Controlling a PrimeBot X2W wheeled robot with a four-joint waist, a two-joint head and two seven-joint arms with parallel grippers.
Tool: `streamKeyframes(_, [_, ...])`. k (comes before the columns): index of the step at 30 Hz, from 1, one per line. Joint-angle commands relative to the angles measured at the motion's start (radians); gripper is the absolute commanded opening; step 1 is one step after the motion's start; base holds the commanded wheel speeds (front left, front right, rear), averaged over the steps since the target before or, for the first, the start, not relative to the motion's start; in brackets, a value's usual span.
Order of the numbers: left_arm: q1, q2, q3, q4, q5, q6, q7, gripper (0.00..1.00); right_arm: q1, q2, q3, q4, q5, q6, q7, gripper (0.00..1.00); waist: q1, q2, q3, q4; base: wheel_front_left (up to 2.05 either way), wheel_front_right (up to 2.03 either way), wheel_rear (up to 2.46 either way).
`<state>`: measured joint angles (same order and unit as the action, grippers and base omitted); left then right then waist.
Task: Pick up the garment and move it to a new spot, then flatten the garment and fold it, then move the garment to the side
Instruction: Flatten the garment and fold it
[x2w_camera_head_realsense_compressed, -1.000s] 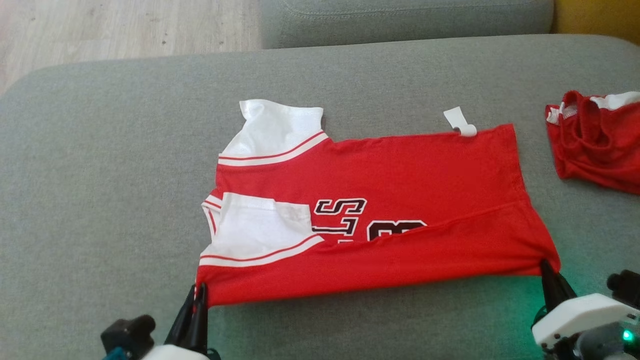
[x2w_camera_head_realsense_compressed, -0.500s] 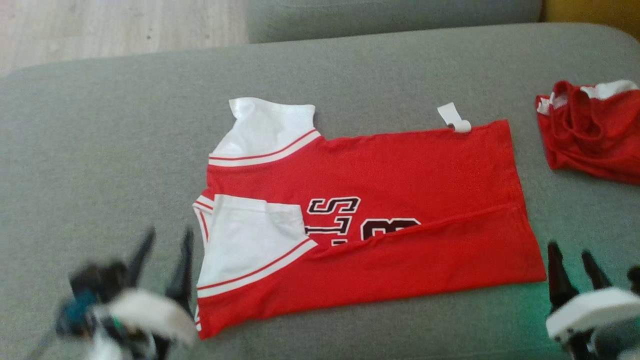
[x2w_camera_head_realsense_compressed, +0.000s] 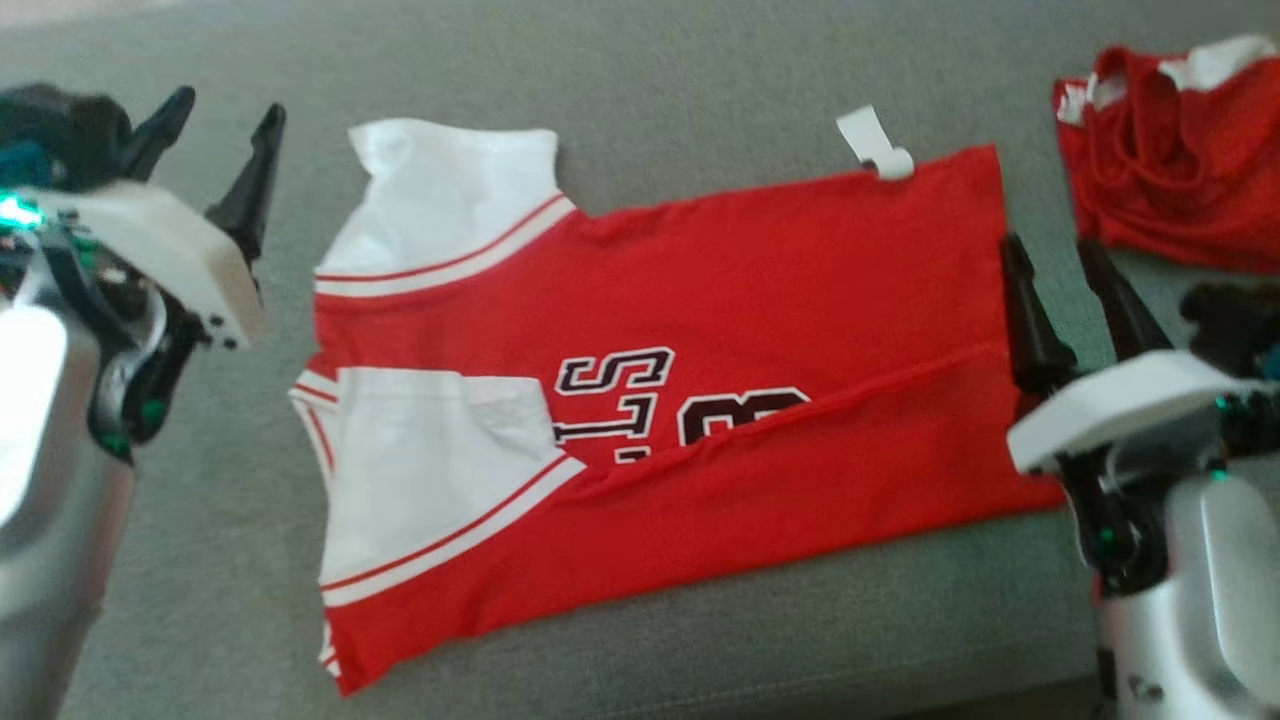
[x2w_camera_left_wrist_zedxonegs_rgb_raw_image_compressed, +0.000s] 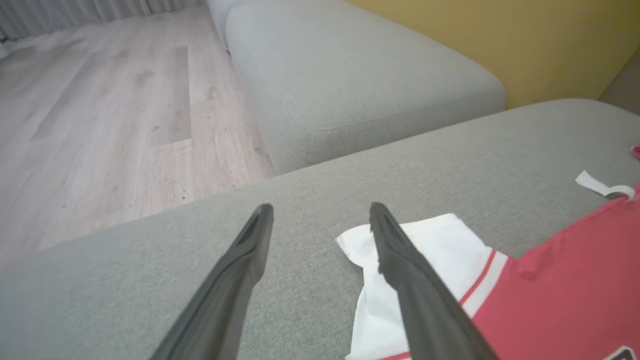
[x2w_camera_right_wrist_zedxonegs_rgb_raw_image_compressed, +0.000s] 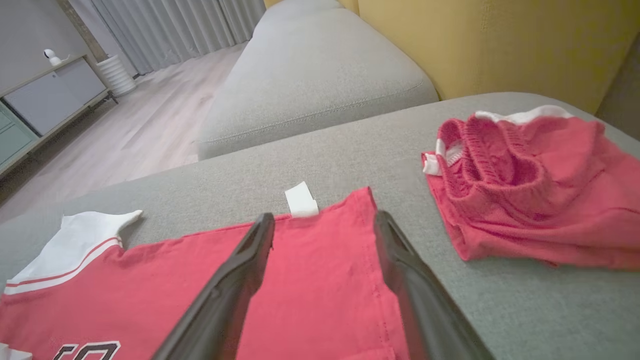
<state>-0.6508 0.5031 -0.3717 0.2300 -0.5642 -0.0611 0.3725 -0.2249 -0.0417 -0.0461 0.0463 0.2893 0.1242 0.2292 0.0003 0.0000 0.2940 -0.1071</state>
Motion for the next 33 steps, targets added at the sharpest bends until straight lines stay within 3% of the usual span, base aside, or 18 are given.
streamKeyframes(1, [-0.073,0.048,0.029,0.01,-0.009,-0.01,0.025,1.0,-0.049,-0.009,0.038,-0.029,-0.004,0.007,-0.004,1.0,-0.0003,0.0,0.066,-0.053,0.0,0.0,0.0])
streamKeyframes(10, [-0.19,0.055,0.005,0.164,-0.032,-0.04,0.097,1.0,-0.14,-0.009,0.099,0.009,0.003,0.007,-0.029,1.0,-0.0003,0.0,0.163,-0.12,0.0,0.0,0.0])
streamKeyframes(19, [-0.203,0.056,-0.028,0.224,-0.07,-0.055,0.158,1.0,-0.185,-0.009,0.112,0.048,-0.002,0.007,-0.048,1.0,-0.0003,0.0,0.176,-0.141,0.0,0.0,0.0])
streamKeyframes(22, [-0.203,0.063,-0.043,0.212,-0.082,-0.06,0.178,0.39,-0.197,-0.009,0.114,0.048,-0.007,0.007,-0.047,1.0,-0.0003,0.0,0.176,-0.137,0.0,0.0,0.0])
streamKeyframes(23, [-0.204,0.065,-0.049,0.207,-0.082,-0.061,0.181,0.08,-0.204,-0.009,0.117,0.05,-0.01,0.007,-0.045,1.0,-0.0003,0.0,0.177,-0.136,0.0,0.0,0.0])
streamKeyframes(24, [-0.205,0.068,-0.056,0.201,-0.081,-0.062,0.181,0.0,-0.211,-0.009,0.121,0.052,-0.012,0.007,-0.043,1.0,-0.0003,0.0,0.177,-0.134,0.0,0.0,0.0])
streamKeyframes(33, [-0.245,0.043,-0.076,0.164,-0.065,-0.066,0.055,0.0,-0.363,-0.063,0.148,0.184,-0.067,0.007,0.013,1.0,-0.0003,0.0,0.182,-0.096,0.0,0.0,0.0])
